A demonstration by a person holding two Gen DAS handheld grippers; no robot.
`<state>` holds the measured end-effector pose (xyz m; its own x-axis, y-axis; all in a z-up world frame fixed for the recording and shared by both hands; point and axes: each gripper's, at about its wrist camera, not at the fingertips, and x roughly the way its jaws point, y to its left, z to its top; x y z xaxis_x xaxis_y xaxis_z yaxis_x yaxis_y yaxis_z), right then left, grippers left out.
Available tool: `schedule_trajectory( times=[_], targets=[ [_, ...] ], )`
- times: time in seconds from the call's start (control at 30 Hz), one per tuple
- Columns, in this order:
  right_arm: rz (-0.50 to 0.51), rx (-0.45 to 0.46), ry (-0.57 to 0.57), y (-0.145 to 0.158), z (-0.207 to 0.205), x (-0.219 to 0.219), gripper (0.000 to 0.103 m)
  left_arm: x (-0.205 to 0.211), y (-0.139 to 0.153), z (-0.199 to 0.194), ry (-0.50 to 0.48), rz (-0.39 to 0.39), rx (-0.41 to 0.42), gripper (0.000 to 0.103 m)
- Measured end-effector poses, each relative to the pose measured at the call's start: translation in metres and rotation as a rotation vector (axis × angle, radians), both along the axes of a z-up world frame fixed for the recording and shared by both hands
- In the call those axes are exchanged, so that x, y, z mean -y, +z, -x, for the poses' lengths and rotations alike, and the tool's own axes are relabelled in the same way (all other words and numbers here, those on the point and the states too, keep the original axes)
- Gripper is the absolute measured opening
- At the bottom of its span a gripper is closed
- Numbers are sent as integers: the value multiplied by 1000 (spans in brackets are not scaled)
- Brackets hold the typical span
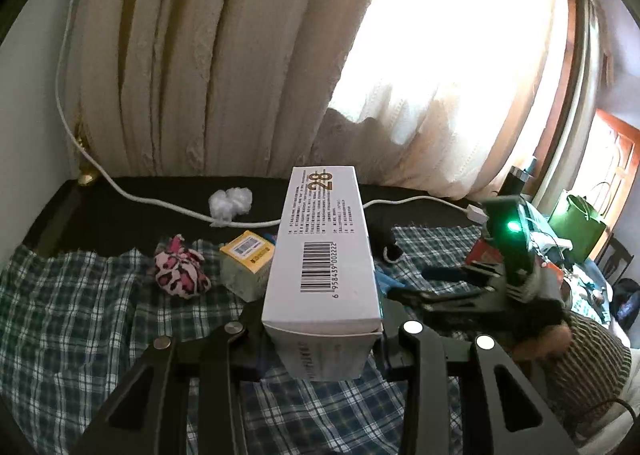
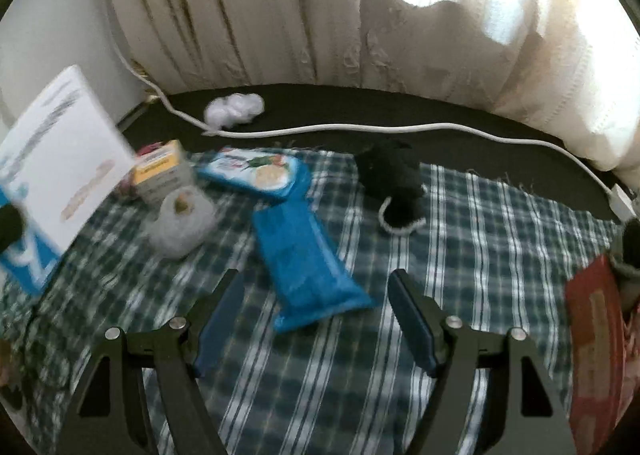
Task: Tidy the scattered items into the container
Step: 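Grasp the blue wipes packet with the right gripper while the left holds the box, then carry the white box and blue packet into the red box and release both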
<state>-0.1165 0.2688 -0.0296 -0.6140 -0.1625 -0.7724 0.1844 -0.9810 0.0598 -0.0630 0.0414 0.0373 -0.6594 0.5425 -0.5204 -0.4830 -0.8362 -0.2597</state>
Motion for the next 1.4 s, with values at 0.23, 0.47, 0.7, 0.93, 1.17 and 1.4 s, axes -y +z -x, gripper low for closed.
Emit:
schedule_trajectory(
  times=[0.23,0.47,0.7,0.93,1.17,1.4],
  targets=[
    [12,60,24,-19,23,10,59,4,-3,3,14,-7,10,40],
    [-3,27,9,-14,14,13,51,-2,-12,7,17,5,35,40],
    [68,-37,-46,11,-13,-10,45,-10,-15,3,5,18,33,40],
    [125,-111,-129,38,-57,-57,45,-19,-10,-1,1,14,31,40],
    [145,-227,-311,68,-129,-147,45,-50,2,-23,-57,40,6,40],
    [160,-287,-560,77,-194,-245,45,-108,23,-48,-172,45,-31,40]
  ],
)
